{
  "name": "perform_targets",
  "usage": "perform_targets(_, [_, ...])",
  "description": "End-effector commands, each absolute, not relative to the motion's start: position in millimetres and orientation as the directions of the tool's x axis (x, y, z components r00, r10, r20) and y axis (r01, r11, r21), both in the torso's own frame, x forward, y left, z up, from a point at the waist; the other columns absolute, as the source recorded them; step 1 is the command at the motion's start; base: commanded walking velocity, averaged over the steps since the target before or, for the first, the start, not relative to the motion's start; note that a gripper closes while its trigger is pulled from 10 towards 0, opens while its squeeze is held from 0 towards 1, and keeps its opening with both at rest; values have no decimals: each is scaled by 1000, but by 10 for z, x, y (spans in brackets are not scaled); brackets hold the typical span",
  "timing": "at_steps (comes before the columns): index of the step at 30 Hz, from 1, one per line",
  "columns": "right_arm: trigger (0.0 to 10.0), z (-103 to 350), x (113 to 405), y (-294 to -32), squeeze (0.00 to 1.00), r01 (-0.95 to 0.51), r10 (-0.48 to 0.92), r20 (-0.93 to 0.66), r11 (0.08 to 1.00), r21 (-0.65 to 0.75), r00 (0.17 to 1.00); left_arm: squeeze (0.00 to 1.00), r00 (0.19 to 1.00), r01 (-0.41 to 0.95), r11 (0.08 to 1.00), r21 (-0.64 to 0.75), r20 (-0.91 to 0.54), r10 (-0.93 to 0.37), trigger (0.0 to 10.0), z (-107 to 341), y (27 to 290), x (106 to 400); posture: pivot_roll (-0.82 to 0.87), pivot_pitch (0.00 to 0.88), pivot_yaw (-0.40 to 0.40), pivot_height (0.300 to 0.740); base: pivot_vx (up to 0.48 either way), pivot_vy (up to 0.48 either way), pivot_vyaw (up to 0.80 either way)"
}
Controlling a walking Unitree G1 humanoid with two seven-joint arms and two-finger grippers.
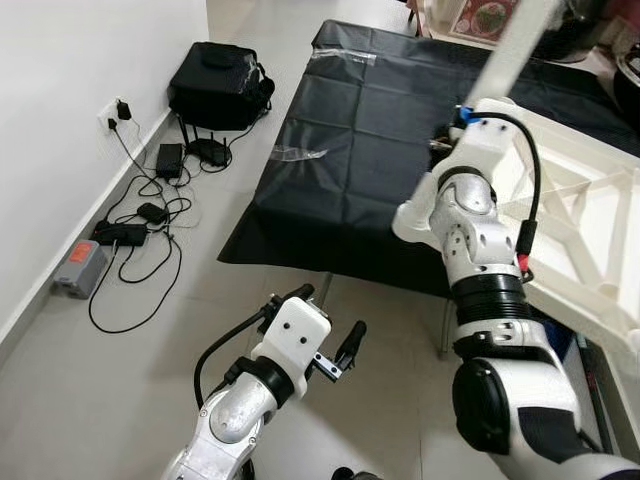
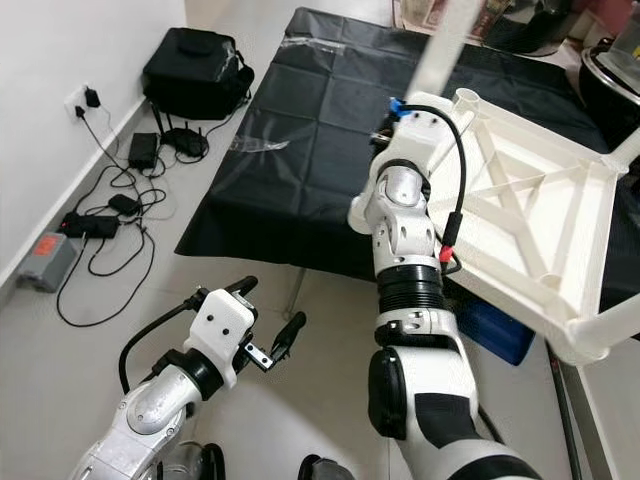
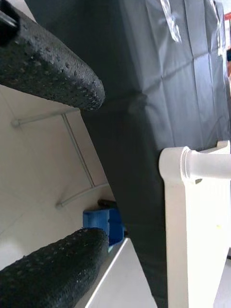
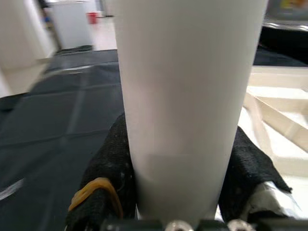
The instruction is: Building children table
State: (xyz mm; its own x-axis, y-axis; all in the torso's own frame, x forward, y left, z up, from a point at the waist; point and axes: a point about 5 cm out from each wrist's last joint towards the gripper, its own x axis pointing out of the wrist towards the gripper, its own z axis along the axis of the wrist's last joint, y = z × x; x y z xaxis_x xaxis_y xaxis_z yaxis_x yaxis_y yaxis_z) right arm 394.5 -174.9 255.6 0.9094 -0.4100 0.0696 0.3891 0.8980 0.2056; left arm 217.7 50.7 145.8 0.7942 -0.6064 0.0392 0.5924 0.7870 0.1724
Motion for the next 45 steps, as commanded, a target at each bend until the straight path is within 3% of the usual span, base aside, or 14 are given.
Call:
perform_targets(1, [3529,2339,3969,-1741,0,426,-421,-75,867,259,904,0,788,603,778,175,26,-616,10000,1435,479,2160,115,150,-109,740,0,0,0])
perform_targets(5, [3529,2335,3994,-1673,0,403,-393,-92,872,279,915,0,788,602,779,175,26,-615,10000,1435,478,2161,114,151,-111,740,0,0,0])
perform_targets(6, [10000,2370,4036,-1542,0,315,-303,-86,903,291,949,0,788,602,779,175,26,-615,10000,1436,478,2163,114,152,-112,740,0,0,0])
perform_targets(9, [10000,2455,4076,-1339,0,137,-132,-38,952,275,991,0,790,600,781,174,27,-613,10000,1434,479,2166,113,153,-111,740,0,0,0])
perform_targets(10, [10000,2497,4076,-1325,1000,96,-101,9,966,239,995,0,790,600,781,174,26,-613,10000,1431,478,2166,109,148,-111,740,0,0,0])
perform_targets(26, [10000,2539,4060,-1458,1000,-324,310,99,927,187,945,0,788,602,779,173,25,-615,10000,1415,472,2155,116,130,-110,740,0,0,0])
perform_targets(30, [10000,2553,3941,-1434,1000,-555,543,113,820,142,832,0,785,606,776,173,25,-618,10000,1412,471,2148,114,126,-107,740,0,0,0])
perform_targets(31, [10000,2525,3859,-1394,1000,-655,646,108,749,105,756,0,784,607,775,173,24,-620,10000,1413,470,2147,114,126,-108,740,0,0,0])
perform_targets(32, [10000,2525,3859,-1394,1000,-655,646,108,749,105,756,0,784,607,775,173,24,-620,10000,1413,470,2147,114,126,-108,740,0,0,0])
perform_targets(36, [10000,2441,3664,-1292,1000,-823,818,86,566,50,568,0,785,607,776,175,25,-619,10000,1421,475,2150,118,133,-110,740,0,0,0])
perform_targets(39, [10000,2427,3659,-1281,1000,-832,828,82,553,45,555,0,785,606,776,175,26,-619,10000,1424,476,2152,118,133,-110,740,0,0,0])
perform_targets(42, [10000,2408,3739,-1297,1000,-784,782,59,620,23,621,0,785,605,776,175,26,-618,10000,1426,477,2153,119,137,-111,740,0,0,0])
perform_targets(43, [10000,2419,3769,-1304,0,-766,764,56,643,5,643,0,786,605,777,175,26,-618,10000,1426,477,2154,119,137,-109,740,0,0,0])
perform_targets(45, [10000,2431,3777,-1311,0,-759,758,54,651,-6,650,0,786,605,777,175,27,-618,10000,1427,477,2155,118,137,-110,740,0,0,0])
